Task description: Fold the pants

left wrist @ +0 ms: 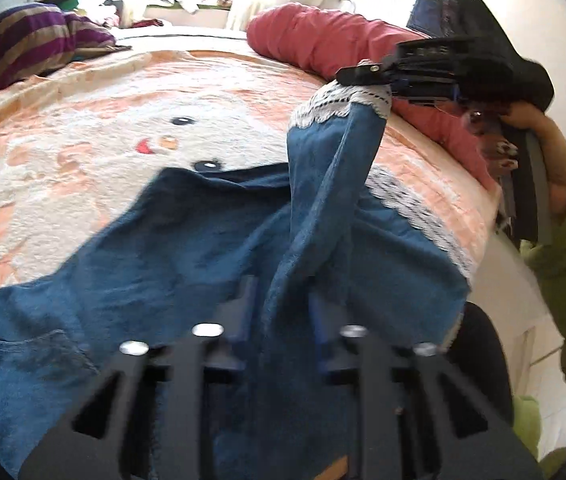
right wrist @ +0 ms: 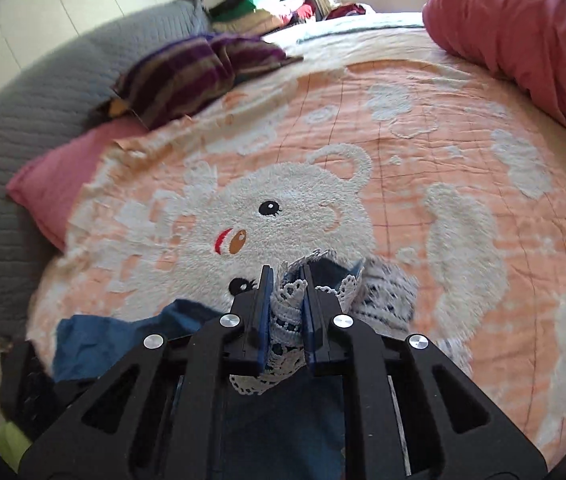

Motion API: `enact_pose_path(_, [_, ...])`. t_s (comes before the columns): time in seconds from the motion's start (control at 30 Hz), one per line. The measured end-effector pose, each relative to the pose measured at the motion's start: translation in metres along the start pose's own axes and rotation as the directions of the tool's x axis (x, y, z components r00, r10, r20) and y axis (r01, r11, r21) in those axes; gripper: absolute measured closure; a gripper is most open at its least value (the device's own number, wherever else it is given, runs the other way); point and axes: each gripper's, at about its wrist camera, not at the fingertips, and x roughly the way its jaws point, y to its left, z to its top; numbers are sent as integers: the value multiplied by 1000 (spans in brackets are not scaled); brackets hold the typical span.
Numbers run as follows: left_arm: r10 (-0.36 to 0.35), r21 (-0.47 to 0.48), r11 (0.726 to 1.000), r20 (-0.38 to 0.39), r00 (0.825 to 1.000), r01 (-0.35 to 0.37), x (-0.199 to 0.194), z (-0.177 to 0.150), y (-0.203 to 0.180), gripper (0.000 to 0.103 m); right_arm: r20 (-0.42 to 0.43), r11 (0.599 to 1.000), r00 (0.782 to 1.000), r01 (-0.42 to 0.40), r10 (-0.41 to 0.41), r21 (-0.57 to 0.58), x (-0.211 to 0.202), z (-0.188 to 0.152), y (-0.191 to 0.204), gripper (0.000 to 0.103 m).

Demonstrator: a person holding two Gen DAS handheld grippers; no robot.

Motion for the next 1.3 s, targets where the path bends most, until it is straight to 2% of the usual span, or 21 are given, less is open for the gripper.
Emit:
enact_pose_path(0.17, [-35,87,996,-3,999,35,-8,-4,-20,99,49,997,997,-69,67,44,-39,-27,-19,95])
enact_pose_path(0.3, [-81,132,988,-8,997,82,-16,-9,-35,99,78,995,994,-82,77,63,-71,-60,-34,93])
enact_pose_path(0.4, [-102,171,980,-17,995,103,-18,-14,-46,99,73,995,996,-55,50,77,-81,-83,-48,92])
enact_pose_path(0.5, [-109,183,976,-46,993,116,-11,-18,-51,99,36,993,999,-10,6,116,-81,-113,-69,82])
enact_pose_path(0.63, [-112,200,972,-76,991,125,-4,-22,-57,99,34,986,999,4,-9,164,-89,-146,-86,68])
enact_pose_path(0.83, [-95,221,969,-88,992,112,-3,-27,-62,99,44,979,999,19,-29,202,-103,-178,-96,62])
enact_pose_path(0.93, [-85,230,968,-93,992,105,-1,-28,-64,99,36,978,999,1,-9,211,-101,-185,-95,58])
enact_pose_path(1.07, [-75,232,968,-99,992,97,1,-29,-65,99,-26,980,1000,22,-18,197,-87,-189,-89,59])
enact_pose_path(1.13, [-71,237,967,-101,992,93,1,-30,-66,99,-46,986,999,19,-11,166,-80,-190,-84,90])
enact_pose_path(1.23, [-71,245,965,-101,992,94,-1,-30,-68,99,-41,992,999,24,-20,122,-84,-189,-78,91])
enact_pose_path(1.3, [-90,246,963,-108,990,115,-3,-30,-69,99,-31,994,998,56,-53,96,-92,-188,-78,91])
